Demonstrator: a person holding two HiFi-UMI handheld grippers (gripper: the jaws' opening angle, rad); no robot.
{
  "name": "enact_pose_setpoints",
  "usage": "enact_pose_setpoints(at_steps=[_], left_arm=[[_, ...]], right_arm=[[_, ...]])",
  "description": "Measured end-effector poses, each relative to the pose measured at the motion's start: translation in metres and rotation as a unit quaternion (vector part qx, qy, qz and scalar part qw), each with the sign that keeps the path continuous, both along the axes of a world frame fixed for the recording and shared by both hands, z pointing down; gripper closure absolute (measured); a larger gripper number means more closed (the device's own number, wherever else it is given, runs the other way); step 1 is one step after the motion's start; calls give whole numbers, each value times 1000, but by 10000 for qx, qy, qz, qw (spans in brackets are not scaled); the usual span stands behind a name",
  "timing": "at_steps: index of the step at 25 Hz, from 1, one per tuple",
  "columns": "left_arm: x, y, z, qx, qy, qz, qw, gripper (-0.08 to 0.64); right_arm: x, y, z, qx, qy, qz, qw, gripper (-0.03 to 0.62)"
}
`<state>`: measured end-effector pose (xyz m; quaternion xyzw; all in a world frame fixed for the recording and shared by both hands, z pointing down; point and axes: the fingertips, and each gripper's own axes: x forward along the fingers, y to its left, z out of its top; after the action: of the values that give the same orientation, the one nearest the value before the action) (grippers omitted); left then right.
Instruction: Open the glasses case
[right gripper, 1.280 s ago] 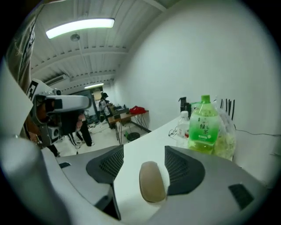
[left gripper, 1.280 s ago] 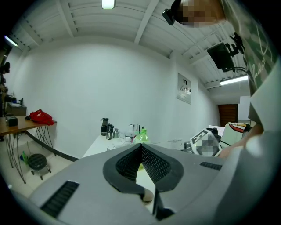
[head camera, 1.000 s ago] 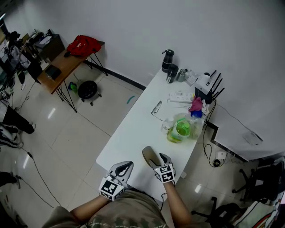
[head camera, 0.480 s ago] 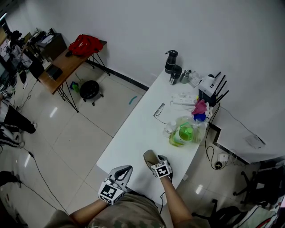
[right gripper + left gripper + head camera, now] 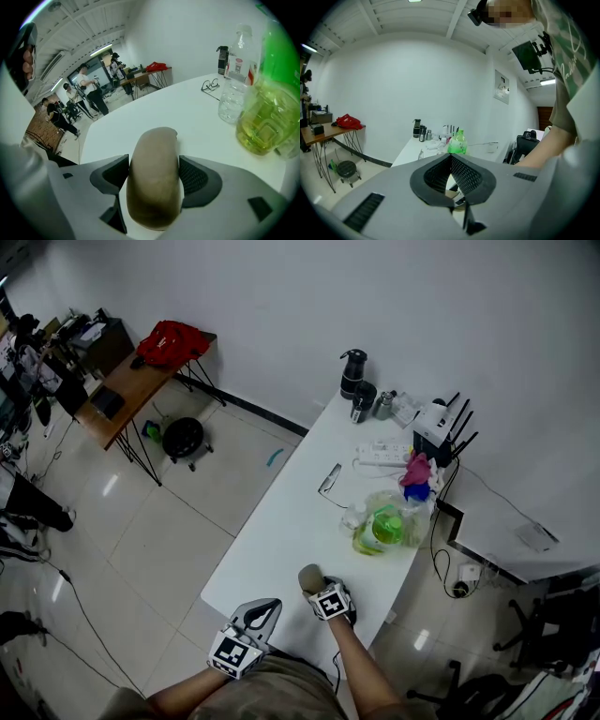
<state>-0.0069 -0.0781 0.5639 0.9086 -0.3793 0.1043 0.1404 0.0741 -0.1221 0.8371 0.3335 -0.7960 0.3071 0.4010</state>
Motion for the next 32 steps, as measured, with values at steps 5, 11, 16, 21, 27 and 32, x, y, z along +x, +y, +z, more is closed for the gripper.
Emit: enact_pose_setpoints(at_steps=[5, 11, 16, 21, 27, 32], left_arm=[[4, -1, 6, -98, -1, 45, 9999, 554], [4, -3, 7, -126, -30, 84, 9999, 554], [0, -4, 11, -54, -76, 107, 9999, 554], [3, -2, 7, -262, -43, 130, 9996, 554], [1, 0, 5, -261, -21, 106, 9996, 554], [-5, 2, 5, -230, -17, 34, 9997, 554]], right_arm=[[0, 2, 15, -84, 325, -114, 9994, 263], [-2, 5, 26, -129, 590, -204, 9980, 236], [-3, 5, 29, -217, 561, -209, 9980, 236], [-2, 3, 35, -318, 531, -213, 9979, 236], [-2, 4, 29, -247, 607, -162, 9977, 233], [-4, 4, 30, -201, 611, -148, 9978, 229]])
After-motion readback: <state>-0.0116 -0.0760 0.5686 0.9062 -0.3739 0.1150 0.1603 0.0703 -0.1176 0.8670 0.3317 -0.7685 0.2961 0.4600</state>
